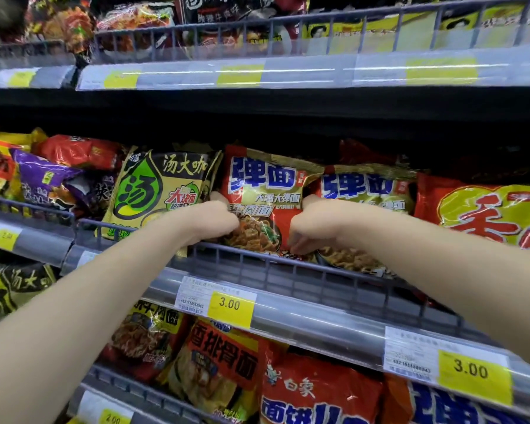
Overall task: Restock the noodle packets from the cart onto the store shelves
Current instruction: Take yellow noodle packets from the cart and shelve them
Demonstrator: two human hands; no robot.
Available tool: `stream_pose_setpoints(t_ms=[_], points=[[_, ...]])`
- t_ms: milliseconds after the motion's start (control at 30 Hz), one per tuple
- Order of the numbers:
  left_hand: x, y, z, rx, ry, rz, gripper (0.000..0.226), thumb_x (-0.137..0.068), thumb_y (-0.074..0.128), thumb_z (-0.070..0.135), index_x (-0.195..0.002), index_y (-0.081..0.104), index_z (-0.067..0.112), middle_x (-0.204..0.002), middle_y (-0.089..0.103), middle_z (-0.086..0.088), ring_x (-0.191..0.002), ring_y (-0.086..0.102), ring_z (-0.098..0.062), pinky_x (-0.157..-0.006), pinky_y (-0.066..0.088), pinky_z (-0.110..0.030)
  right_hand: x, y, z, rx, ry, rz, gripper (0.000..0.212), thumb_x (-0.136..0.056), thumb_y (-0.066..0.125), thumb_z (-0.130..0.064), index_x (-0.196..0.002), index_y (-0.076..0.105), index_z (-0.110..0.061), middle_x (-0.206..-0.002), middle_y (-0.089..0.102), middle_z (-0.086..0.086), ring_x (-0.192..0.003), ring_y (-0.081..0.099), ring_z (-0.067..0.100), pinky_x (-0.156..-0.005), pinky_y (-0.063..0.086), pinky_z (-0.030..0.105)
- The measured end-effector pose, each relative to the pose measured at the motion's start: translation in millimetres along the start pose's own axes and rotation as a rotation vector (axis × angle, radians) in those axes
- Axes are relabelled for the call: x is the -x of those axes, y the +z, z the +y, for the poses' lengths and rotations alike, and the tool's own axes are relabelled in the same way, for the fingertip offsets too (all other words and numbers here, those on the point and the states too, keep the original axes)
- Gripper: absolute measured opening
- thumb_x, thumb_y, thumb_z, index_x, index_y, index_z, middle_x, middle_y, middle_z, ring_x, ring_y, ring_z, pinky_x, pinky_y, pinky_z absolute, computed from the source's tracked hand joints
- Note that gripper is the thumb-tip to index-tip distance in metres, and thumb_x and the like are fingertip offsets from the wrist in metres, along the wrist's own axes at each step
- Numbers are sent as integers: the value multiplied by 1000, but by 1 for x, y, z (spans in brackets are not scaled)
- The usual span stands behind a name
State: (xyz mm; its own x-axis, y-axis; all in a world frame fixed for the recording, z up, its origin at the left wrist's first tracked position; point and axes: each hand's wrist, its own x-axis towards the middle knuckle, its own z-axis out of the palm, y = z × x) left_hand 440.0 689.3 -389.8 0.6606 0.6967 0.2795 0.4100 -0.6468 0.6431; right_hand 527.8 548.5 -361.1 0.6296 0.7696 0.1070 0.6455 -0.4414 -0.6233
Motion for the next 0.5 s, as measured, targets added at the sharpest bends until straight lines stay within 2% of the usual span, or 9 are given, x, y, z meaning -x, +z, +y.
stream_pose_setpoints(t_ms=[67,133,200,267,333,367,400,433,500], points=[[-1,1,0,-5,-15,-21,51,-93,49,15,-137,27,1,-141,40,-20,-128,39,-31,-104,33,-39,0,-4,12,71,-54,-44,36,-86,61,-3,-113,38,-4,-99,58,10,-91,64,20,-89,56,37],[-3,2,-1,-1,-23,-17,50,-92,54,18,-133,31,3,-138,43,-23,-127,42,-34,-103,35,-42,-3,-5,23,166,-89,-58,56,-82,67,-13,-127,34,-12,-104,62,10,-95,64,20,-90,55,42],[-6,3,-1,0,-34,17,49,-90,58,21,-129,34,4,-134,47,-25,-122,46,-36,-99,39,-44,-2,-3,26,166,-93,-40,62,-76,72,-17,-126,35,-14,-105,64,12,-98,66,25,-89,55,44],[-10,4,-3,0,-33,41,55,-89,60,24,-131,31,3,-127,51,-24,-108,53,-32,-82,44,-36,-3,-2,27,137,-90,-7,62,-68,73,-17,-119,40,-9,-101,68,17,-94,69,28,-86,56,44],[-14,4,-6,42,-36,41,58,-88,61,24,-131,27,4,-113,52,-16,-89,54,-22,-69,44,-28,-4,-3,26,165,-100,-9,50,-72,72,-16,-112,42,-7,-89,67,13,-75,66,21,-68,54,31],[-16,4,-8,78,-40,38,57,-86,63,24,-128,28,6,-111,52,-13,-87,55,-20,-69,48,-29,-5,-4,25,178,-110,-13,45,-77,70,-15,-110,41,-7,-86,63,11,-67,60,17,-61,49,27],[-18,4,-11,117,-48,31,56,-85,65,23,-125,29,7,-115,53,-13,-93,56,-21,-76,53,-33,-7,-4,24,179,-122,-18,42,-80,68,-14,-109,39,-8,-86,60,10,-65,56,15,-58,47,24],[-20,4,-13,157,-55,24,56,-83,67,22,-123,30,9,-119,53,-14,-100,57,-24,-85,53,-37,-8,-5,23,173,-130,-24,42,-82,67,-12,-111,37,-9,-86,58,8,-65,55,14,-57,48,22],[-22,4,-15,243,-77,12,58,-79,71,21,-122,32,12,-125,51,-15,-110,56,-29,-90,53,-41,-10,-6,20,158,-116,-26,36,-85,65,-9,-111,41,-8,-78,56,5,-60,54,10,-48,46,14]])
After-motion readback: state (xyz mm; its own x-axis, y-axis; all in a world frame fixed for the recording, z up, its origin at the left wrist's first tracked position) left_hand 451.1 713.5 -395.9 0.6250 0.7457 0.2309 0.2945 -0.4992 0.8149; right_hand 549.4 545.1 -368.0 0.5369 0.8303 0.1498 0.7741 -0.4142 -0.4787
